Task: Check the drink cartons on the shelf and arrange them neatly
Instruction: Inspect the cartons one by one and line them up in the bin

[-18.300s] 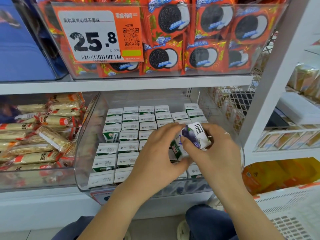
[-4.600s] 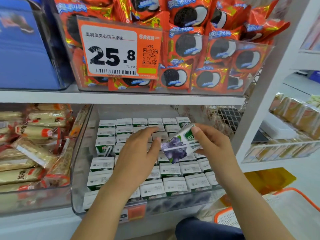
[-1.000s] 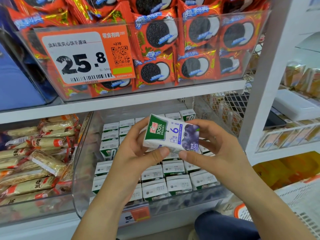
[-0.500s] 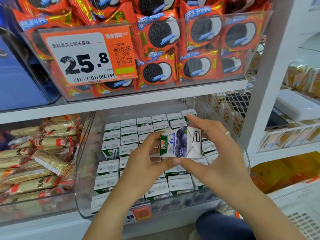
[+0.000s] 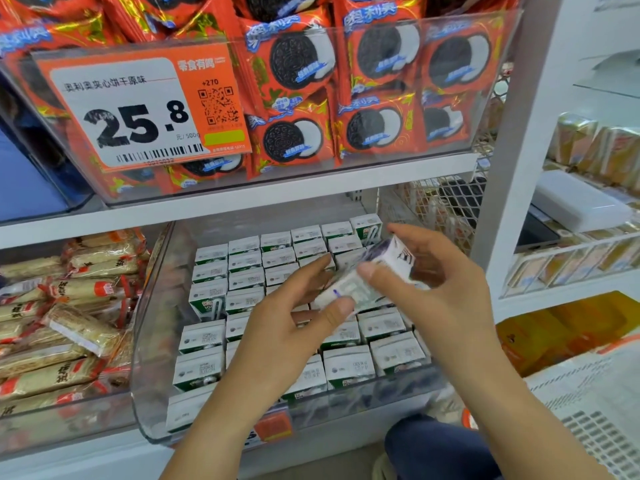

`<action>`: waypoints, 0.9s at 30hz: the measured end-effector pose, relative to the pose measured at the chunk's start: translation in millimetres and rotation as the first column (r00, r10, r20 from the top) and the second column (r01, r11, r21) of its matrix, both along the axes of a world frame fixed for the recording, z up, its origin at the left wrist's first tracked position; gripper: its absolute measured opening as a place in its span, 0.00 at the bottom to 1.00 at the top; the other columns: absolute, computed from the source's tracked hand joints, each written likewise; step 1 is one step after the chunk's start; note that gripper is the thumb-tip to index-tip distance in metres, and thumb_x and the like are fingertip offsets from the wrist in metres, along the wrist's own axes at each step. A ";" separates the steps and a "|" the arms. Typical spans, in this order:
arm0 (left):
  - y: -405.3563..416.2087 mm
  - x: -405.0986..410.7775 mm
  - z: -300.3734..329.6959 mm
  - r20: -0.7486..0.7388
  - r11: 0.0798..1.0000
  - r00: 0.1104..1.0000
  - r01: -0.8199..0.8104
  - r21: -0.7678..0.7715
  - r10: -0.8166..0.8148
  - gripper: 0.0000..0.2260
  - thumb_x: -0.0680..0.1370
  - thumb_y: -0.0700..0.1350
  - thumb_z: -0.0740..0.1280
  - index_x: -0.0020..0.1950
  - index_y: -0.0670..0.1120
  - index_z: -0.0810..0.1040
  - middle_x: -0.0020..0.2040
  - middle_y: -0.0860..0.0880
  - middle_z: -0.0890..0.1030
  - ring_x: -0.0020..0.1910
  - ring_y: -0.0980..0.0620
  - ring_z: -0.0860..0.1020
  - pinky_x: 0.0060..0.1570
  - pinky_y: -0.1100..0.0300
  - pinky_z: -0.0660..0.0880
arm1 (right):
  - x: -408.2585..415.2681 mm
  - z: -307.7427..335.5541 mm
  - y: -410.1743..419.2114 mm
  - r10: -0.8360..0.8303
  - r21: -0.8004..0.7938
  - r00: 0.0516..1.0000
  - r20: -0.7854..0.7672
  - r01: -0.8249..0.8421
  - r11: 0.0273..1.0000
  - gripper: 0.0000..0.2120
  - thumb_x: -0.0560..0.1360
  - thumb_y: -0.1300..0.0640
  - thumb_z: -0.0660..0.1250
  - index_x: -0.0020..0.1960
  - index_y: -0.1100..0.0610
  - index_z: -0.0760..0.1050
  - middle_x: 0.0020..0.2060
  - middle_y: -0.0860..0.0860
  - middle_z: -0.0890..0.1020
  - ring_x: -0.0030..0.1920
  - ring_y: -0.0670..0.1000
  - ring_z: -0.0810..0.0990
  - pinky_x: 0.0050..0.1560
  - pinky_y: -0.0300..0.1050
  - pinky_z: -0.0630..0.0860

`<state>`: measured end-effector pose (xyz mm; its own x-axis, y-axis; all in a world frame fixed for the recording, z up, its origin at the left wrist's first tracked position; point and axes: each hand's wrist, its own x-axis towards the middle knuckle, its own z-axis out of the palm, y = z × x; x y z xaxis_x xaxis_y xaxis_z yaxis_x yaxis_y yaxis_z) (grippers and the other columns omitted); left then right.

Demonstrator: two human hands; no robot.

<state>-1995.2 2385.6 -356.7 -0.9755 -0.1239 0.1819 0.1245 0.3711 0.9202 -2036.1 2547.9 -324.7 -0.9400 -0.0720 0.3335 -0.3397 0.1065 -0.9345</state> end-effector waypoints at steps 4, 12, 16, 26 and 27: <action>7.1 2.3 0.7 0.002 0.990 0.999 0.050 -0.129 -0.051 0.24 0.67 0.59 0.73 0.61 0.69 0.72 0.60 0.67 0.76 0.58 0.69 0.74 0.53 0.75 0.70 | -13.6 -6.2 4.2 0.067 -0.228 0.931 0.359 0.018 0.974 0.27 0.55 0.40 0.74 0.51 0.51 0.81 0.42 0.48 0.85 0.43 0.45 0.83 0.44 0.38 0.78; 6.4 5.4 9.4 -0.155 0.990 0.978 -0.136 0.020 0.138 0.16 0.66 0.53 0.74 0.53 0.58 0.79 0.50 0.64 0.83 0.49 0.64 0.80 0.47 0.73 0.74 | -14.2 -9.0 2.0 0.232 -0.258 0.821 0.522 -0.107 0.960 0.30 0.56 0.33 0.70 0.48 0.54 0.80 0.38 0.50 0.85 0.38 0.49 0.83 0.43 0.42 0.80; 1.9 4.9 14.2 -0.060 0.948 0.983 -0.153 0.279 0.176 0.17 0.63 0.57 0.72 0.49 0.51 0.82 0.42 0.54 0.85 0.41 0.59 0.82 0.41 0.68 0.77 | -13.5 -8.0 2.2 0.244 -0.222 0.834 0.494 -0.150 0.963 0.31 0.55 0.32 0.69 0.49 0.52 0.80 0.37 0.51 0.83 0.37 0.48 0.83 0.42 0.42 0.80; -6.0 1.2 15.7 0.216 0.792 0.966 -0.243 0.560 0.143 0.15 0.59 0.59 0.74 0.41 0.53 0.86 0.39 0.46 0.84 0.42 0.47 0.85 0.38 0.62 0.81 | -11.6 -9.7 -1.6 0.222 -0.211 0.877 0.426 -0.142 0.967 0.32 0.56 0.32 0.68 0.48 0.56 0.80 0.33 0.48 0.82 0.38 0.48 0.83 0.45 0.43 0.81; -7.4 0.7 15.2 0.240 0.773 0.960 -0.260 0.579 0.144 0.19 0.59 0.59 0.75 0.43 0.50 0.86 0.42 0.42 0.85 0.42 0.47 0.85 0.38 0.61 0.81 | -11.4 -9.0 -1.3 0.247 -0.254 0.866 0.435 -0.145 0.956 0.29 0.57 0.34 0.69 0.46 0.55 0.80 0.34 0.49 0.83 0.39 0.48 0.84 0.43 0.41 0.81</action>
